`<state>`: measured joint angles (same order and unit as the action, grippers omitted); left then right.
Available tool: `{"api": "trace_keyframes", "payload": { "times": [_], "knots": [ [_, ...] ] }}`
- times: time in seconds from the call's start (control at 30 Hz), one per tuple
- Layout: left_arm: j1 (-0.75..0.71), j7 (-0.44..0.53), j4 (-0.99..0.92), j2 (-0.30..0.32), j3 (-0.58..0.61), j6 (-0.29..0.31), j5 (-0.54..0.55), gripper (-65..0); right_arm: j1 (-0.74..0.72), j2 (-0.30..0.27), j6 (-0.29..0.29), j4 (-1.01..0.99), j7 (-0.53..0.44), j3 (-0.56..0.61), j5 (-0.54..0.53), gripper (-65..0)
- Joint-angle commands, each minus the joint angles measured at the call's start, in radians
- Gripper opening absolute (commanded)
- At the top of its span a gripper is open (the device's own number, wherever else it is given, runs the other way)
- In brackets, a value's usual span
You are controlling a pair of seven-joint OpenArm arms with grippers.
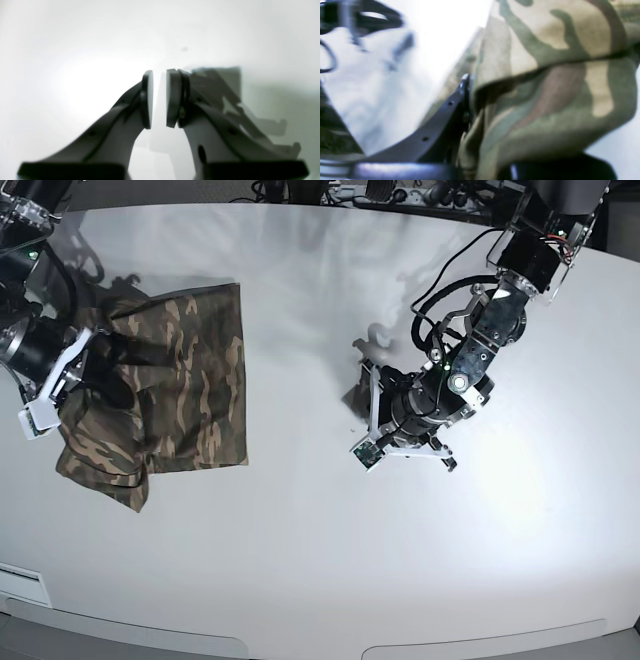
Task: Fold the T-shirt properly
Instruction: 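Release the shirt with the left gripper and lift the right gripper, then grasp the folded shirt with both grippers and flip it over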
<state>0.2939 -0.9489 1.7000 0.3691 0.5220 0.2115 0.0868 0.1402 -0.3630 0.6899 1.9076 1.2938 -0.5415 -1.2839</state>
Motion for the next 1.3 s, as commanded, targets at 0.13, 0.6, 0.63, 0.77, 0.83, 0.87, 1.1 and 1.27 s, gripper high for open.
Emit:
{"api": "trace_keyframes", "payload": {
  "times": [0.13,0.6,0.63,0.77,0.83,0.87,1.1,1.27],
  "knots": [
    [0.022,0.025,0.014,0.002,-0.006,-0.030,-0.034,-54.2,-0.013,0.083,0.008,0.015,-0.026,-0.008,-0.014,-65.0],
    [0.022,0.029,0.014,0.002,-0.006,-0.030,-0.027,-54.3,-0.062,0.174,0.008,-0.014,-0.054,0.336,0.108,-19.7],
    [0.022,0.029,0.014,0.002,-0.006,-0.030,-0.027,-54.3,-0.076,0.172,0.008,-0.014,-0.050,0.367,0.116,-19.8],
    [0.022,0.028,0.014,0.002,-0.006,-0.029,-0.027,-54.3,-0.139,0.168,0.008,-0.011,-0.029,0.429,0.058,-19.8],
    [0.022,0.028,0.014,0.002,-0.006,-0.029,-0.027,-54.3,-0.161,0.169,0.008,-0.011,0.009,0.431,-0.046,-19.8],
    [0.022,0.027,0.014,0.002,-0.006,-0.029,-0.029,-54.3,-0.167,0.168,0.008,-0.011,0.038,0.431,-0.115,-19.8],
    [0.025,0.035,0.014,0.019,-0.006,-0.030,-0.057,-54.3,-0.168,0.168,0.008,-0.009,0.102,0.430,-0.200,-19.8],
    [0.026,0.036,0.014,0.019,-0.006,-0.035,-0.085,-55.9,-0.172,0.168,0.008,-0.009,0.102,0.430,-0.200,-19.9]
  ]
}}
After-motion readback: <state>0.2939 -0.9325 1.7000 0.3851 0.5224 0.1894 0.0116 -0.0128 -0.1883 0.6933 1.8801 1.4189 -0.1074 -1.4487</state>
